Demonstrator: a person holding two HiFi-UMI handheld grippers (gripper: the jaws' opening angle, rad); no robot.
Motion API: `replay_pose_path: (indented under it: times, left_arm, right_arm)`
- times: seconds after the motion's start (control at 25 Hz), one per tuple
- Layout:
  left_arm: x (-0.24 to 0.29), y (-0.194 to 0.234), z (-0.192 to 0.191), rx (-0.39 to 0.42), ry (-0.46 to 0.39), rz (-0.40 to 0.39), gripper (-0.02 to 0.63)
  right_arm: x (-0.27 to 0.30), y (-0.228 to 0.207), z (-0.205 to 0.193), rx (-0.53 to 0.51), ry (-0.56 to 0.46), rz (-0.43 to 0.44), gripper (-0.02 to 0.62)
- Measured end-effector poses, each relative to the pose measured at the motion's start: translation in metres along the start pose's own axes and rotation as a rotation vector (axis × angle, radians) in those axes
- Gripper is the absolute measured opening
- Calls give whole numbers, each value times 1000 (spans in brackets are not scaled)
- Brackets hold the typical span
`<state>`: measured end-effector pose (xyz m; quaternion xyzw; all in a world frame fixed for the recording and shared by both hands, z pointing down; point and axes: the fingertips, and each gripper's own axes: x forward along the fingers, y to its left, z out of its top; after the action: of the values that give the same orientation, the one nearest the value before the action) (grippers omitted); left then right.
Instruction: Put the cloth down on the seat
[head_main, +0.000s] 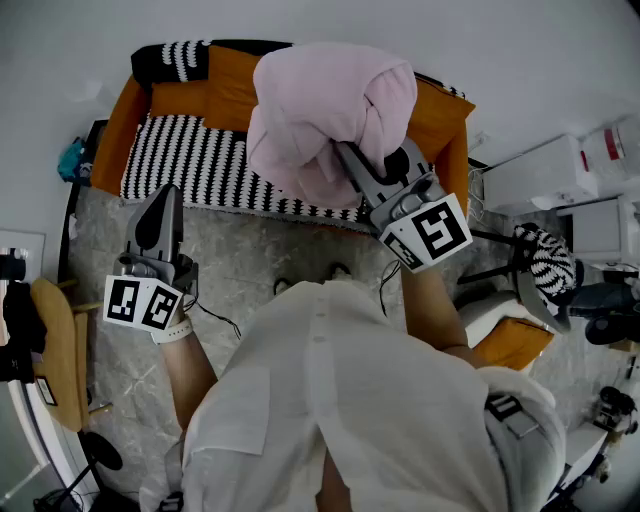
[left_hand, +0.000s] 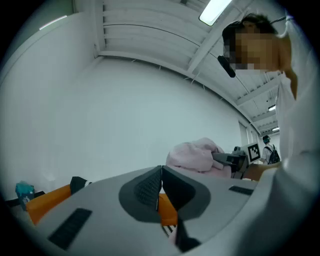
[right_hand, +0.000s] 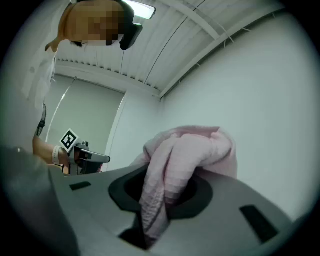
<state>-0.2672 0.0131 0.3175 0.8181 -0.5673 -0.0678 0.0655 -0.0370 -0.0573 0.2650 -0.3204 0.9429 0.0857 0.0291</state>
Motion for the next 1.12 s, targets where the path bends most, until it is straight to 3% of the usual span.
replay_pose_path:
  times: [1.12]
  left_arm:
    - [-4,1,-12,-20,31,1,18]
  right_arm:
    - [2,-3,-14,30,8,-4,95]
